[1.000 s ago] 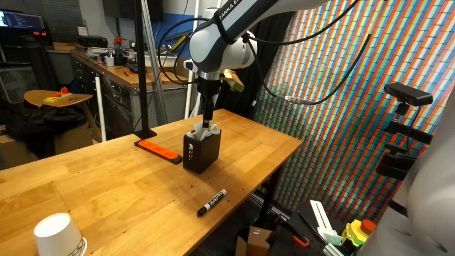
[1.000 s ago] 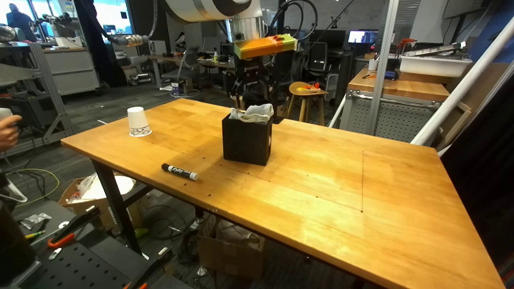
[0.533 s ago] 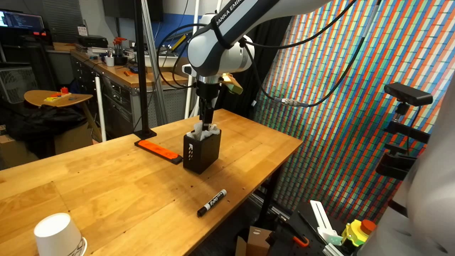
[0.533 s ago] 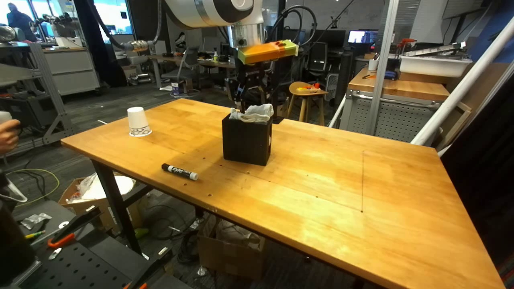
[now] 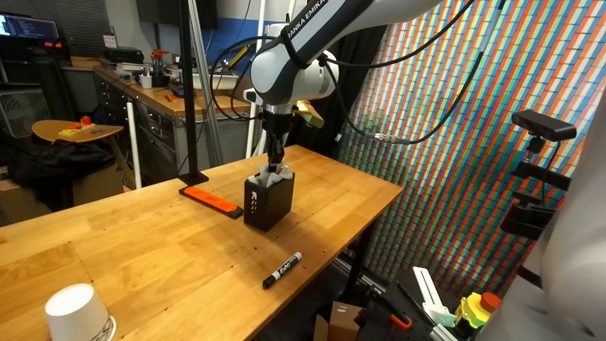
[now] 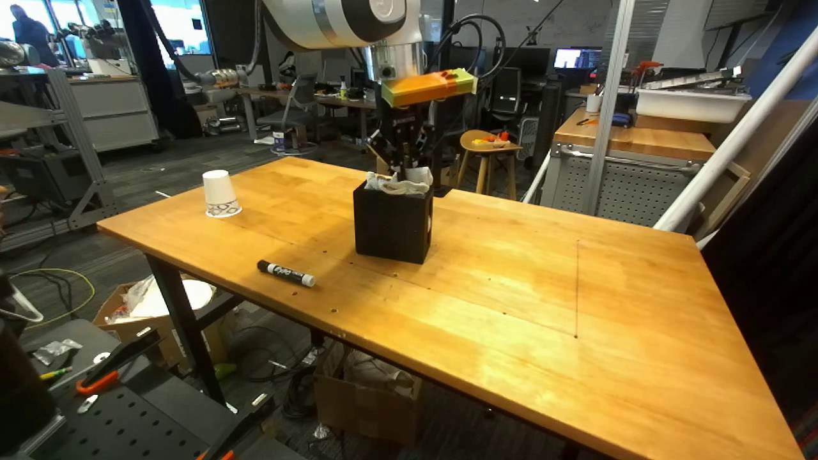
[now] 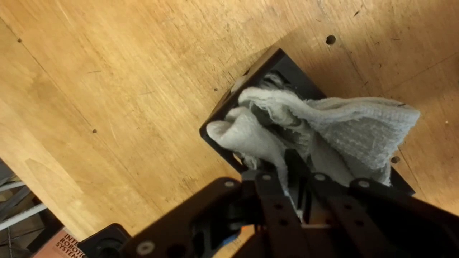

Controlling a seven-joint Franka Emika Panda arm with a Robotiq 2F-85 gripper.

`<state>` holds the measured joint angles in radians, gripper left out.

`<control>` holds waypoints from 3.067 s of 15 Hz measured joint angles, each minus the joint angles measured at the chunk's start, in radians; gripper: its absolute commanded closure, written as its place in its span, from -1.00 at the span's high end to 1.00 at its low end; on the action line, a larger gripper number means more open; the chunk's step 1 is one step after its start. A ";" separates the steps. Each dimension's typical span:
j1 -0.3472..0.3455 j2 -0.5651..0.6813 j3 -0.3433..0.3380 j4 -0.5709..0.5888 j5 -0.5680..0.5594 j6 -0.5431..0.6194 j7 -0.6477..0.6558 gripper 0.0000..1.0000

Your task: Pick up the white towel from the table and put it in the black basket.

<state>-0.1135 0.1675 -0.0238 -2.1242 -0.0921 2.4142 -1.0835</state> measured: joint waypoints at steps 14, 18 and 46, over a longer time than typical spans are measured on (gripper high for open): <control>0.013 0.004 0.007 -0.091 0.004 0.008 0.201 -0.93; 0.013 0.018 0.008 -0.091 0.045 0.007 0.235 -0.93; 0.032 0.085 0.011 -0.027 0.024 -0.053 0.764 -0.93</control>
<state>-0.0819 0.2524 -0.0133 -2.1512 -0.0679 2.3608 -0.3200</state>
